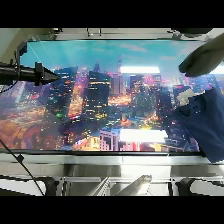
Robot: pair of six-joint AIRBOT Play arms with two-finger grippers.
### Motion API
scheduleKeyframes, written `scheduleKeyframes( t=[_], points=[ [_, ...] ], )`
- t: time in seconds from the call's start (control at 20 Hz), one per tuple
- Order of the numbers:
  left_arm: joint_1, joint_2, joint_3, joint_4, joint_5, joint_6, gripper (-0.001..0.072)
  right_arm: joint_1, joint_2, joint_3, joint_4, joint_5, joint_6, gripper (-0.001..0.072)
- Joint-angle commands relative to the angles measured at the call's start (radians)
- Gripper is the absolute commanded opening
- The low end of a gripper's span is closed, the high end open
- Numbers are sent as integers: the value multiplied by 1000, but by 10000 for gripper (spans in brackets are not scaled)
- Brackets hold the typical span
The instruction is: Fold the shirts.
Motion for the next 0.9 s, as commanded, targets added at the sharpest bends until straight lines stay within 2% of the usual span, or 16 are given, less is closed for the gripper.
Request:
scheduleKeyframes(
  t=[0.0, 0.15, 0.3, 0.5, 0.65, 0.85],
  points=[
    [-40, 1, 0, 5, -1, -2, 10, -118, 114, -122, -183, 115, 154, 10],
    [-71, 1, 0, 5, -1, -2, 11, -214, 290, -375, -337, 244, 137, 10],
    [-98, 1, 0, 5, -9, -2, 11, -331, 520, -658, -363, 249, 89, 10],
    [-111, 1, 0, 5, -23, 21, 11, -439, 766, -980, -419, 218, 93, 13],
    [-119, 0, 0, 5, -25, 28, 11, -440, 800, -1143, -507, 160, 100, 13],
    [-121, 0, 0, 5, -47, 27, 11, -441, 806, -1193, -717, 81, 225, 13]
  ],
)
